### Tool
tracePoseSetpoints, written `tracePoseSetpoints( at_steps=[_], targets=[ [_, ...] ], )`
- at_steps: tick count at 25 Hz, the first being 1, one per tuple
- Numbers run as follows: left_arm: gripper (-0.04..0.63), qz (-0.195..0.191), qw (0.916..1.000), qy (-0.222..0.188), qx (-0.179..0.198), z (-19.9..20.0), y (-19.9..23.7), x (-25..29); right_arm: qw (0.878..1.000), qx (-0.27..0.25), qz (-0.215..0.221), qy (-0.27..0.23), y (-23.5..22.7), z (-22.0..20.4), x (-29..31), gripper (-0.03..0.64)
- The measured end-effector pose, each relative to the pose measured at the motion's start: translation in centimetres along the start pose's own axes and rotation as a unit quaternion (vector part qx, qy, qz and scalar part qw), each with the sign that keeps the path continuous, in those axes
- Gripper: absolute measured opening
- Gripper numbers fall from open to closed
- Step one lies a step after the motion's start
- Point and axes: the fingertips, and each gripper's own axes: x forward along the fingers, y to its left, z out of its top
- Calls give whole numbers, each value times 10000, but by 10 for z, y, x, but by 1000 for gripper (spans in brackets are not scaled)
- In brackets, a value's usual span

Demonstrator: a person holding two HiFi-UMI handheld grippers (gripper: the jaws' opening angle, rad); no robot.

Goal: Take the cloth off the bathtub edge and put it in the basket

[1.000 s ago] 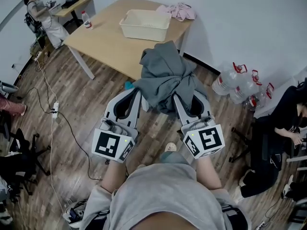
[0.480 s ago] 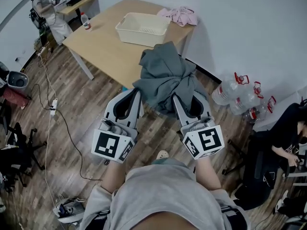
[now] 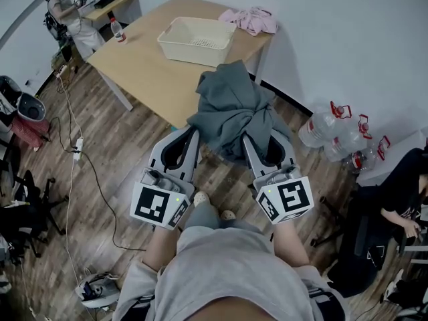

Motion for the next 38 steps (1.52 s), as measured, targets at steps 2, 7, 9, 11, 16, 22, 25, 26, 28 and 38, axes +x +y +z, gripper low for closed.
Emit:
tracePoseSetpoints(
  at_steps=[2,7,9,11,16,22,25,26,28,38],
  targets=[
    [-5,-12,10000,17,-11,-2,3,5,10000,10,-9,11,-3,-1,5,135],
    [-5,-88,9999,37,-43,-7,13,28,10000,-31,-67,66,-18,-3,22,135],
    [-5,-110,9999,30,-46,-6,20,39,9999,-38,-107,73,-26,-1,32,135],
    [-5,-127,9999,27,-41,-6,30,51,9999,-55,-141,66,-34,1,44,135],
    [-5,-171,9998,11,-34,-8,57,77,9998,-70,-204,38,-50,3,80,135],
    [-5,-181,9998,-23,-9,-9,102,109,9996,-78,-270,5,-66,6,131,135],
    [-5,-199,9998,-54,17,-9,124,123,9994,-80,-341,7,-72,7,154,135],
    [-5,-209,9998,-63,25,-10,131,128,9993,-79,-372,-2,-74,7,162,135],
    [-5,-234,9997,-80,32,-11,144,136,9991,-88,-424,-32,-77,8,177,135],
    [-5,-406,9989,-209,75,-18,198,164,9975,-192,-659,-159,-83,10,230,135]
  ],
)
